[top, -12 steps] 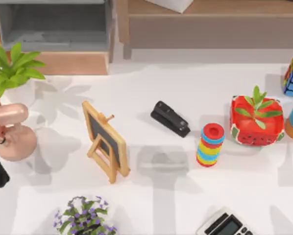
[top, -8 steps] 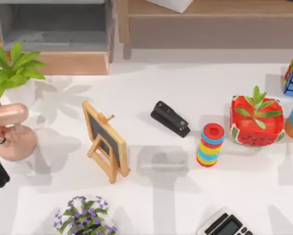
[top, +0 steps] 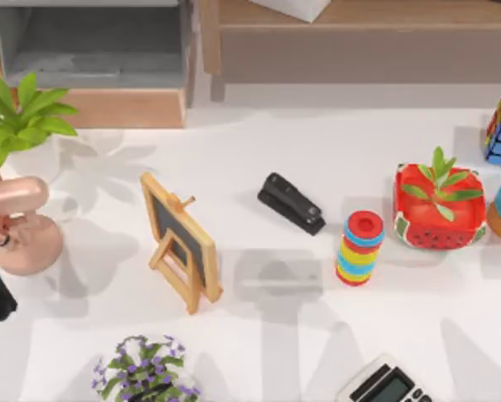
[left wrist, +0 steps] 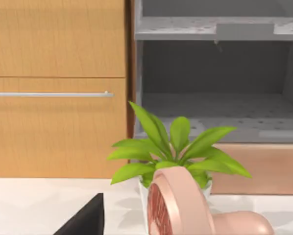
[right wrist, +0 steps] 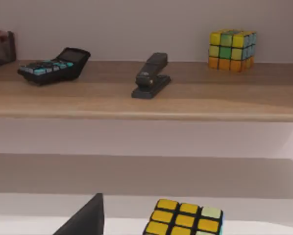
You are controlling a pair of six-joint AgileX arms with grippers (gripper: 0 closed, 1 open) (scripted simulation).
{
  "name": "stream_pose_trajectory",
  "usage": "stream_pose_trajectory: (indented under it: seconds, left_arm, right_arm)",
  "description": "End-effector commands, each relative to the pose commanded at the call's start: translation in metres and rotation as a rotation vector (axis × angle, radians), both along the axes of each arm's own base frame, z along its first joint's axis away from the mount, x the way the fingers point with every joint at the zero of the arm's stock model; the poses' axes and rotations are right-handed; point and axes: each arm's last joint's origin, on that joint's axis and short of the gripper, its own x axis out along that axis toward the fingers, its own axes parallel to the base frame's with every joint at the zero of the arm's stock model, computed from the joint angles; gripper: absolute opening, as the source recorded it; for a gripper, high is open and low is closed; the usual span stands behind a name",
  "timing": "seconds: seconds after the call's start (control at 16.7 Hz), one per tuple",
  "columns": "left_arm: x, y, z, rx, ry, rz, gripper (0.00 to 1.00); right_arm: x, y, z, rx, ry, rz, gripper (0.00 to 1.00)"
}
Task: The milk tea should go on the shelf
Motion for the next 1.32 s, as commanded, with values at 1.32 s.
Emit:
stream_pose_trajectory:
  seconds: [1.32]
  left_arm:
    - [0.000,0.000,0.000,0.000,0.000,0.000,1.00]
  right_arm:
    - [0.084,-0.172,-0.118,-0.002,0.021,-0.031,1.00]
